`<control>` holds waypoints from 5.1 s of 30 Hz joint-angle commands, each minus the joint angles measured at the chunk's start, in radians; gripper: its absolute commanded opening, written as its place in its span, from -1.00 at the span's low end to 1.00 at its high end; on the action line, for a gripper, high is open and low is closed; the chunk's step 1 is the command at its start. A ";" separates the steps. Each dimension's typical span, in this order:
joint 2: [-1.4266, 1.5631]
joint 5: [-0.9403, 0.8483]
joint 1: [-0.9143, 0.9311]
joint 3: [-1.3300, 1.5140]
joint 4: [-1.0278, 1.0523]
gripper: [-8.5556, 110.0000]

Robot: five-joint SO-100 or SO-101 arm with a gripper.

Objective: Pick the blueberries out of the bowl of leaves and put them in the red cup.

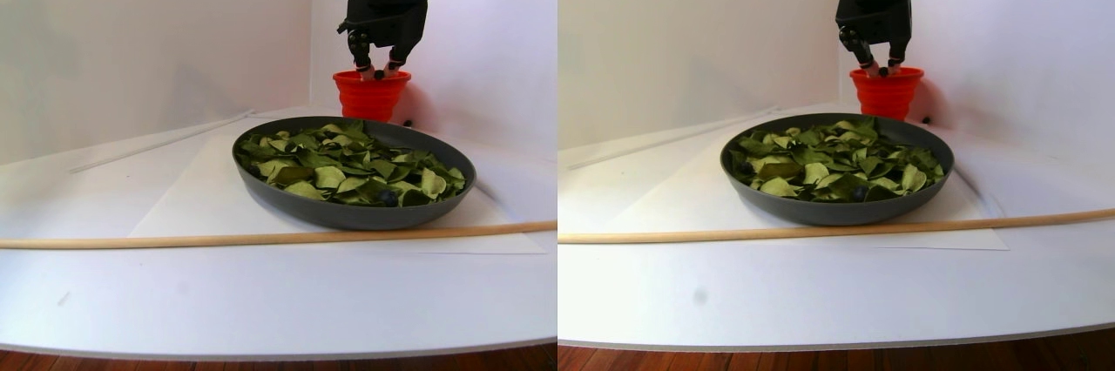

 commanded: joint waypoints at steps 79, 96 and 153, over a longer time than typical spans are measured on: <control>0.049 -0.018 -0.002 -0.354 0.094 -0.54; 0.164 -0.029 -0.006 -0.241 0.210 -0.55; 0.376 -0.018 0.032 0.077 0.456 -0.57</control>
